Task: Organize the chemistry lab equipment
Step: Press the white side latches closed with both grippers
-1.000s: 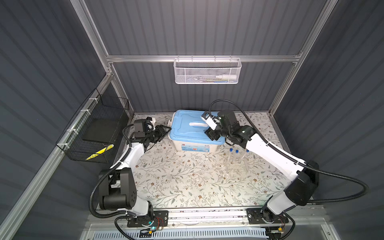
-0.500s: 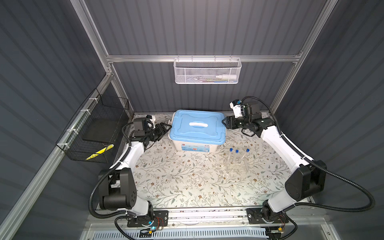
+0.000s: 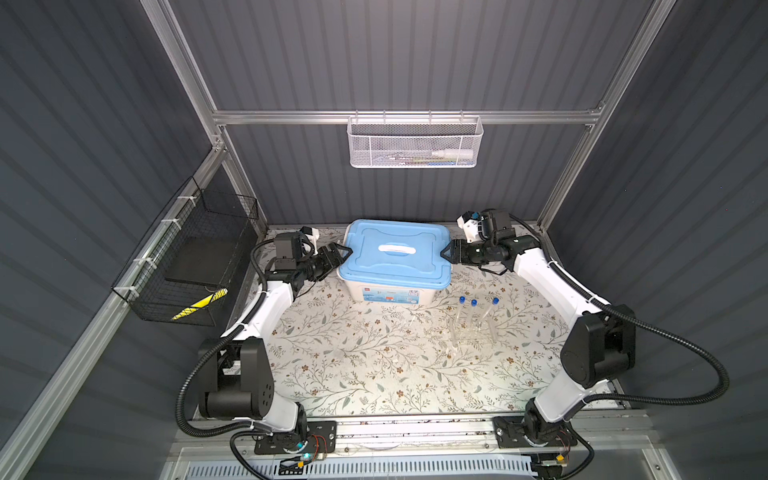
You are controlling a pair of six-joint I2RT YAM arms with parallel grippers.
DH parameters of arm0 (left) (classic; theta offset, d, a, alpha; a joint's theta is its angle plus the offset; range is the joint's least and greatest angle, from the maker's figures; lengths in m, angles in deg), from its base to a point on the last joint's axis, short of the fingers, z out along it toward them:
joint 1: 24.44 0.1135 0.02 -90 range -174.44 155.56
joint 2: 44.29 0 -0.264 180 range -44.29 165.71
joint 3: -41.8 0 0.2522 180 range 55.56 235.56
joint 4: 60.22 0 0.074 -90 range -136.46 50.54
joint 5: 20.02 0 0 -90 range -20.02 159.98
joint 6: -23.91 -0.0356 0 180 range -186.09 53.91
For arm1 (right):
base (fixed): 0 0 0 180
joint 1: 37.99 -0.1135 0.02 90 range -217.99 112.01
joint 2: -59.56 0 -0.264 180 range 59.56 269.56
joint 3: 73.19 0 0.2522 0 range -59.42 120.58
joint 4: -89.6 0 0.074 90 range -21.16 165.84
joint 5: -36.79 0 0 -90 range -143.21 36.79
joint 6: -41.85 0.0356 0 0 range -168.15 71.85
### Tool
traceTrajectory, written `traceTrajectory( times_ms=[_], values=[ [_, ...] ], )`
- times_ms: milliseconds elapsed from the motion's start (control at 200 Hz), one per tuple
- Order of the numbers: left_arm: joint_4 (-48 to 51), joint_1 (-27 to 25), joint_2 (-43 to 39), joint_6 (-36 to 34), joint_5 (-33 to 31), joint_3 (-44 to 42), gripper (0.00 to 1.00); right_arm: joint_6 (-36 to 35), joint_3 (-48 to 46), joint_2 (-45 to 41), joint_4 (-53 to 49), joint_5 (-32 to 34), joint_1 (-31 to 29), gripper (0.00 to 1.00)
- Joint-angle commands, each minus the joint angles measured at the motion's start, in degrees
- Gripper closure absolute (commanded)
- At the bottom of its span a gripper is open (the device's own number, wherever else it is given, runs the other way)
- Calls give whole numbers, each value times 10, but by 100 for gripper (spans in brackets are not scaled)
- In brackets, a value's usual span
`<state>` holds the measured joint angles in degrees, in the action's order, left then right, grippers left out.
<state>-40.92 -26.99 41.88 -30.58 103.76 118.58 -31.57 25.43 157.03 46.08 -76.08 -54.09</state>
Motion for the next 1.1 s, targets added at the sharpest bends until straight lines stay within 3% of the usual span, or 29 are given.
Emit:
traceTrajectory(
  times_ms=[0, 415, 865, 1095],
  values=[
    [12, -1, -2, -16, -5, 17, 12, 17, -6, 10, -8, -24, 3, 40],
    [4, -5, 0, -14, -1, 15, 11, 60, 13, 39, 16, -68, -1, 46],
    [1, -12, 20, -12, -3, 22, 11, 70, 104, 96, -27, -18, -4, 46],
    [5, -13, 20, -17, -9, 22, 11, 66, 62, 65, -25, 4, -4, 46]
  ],
)
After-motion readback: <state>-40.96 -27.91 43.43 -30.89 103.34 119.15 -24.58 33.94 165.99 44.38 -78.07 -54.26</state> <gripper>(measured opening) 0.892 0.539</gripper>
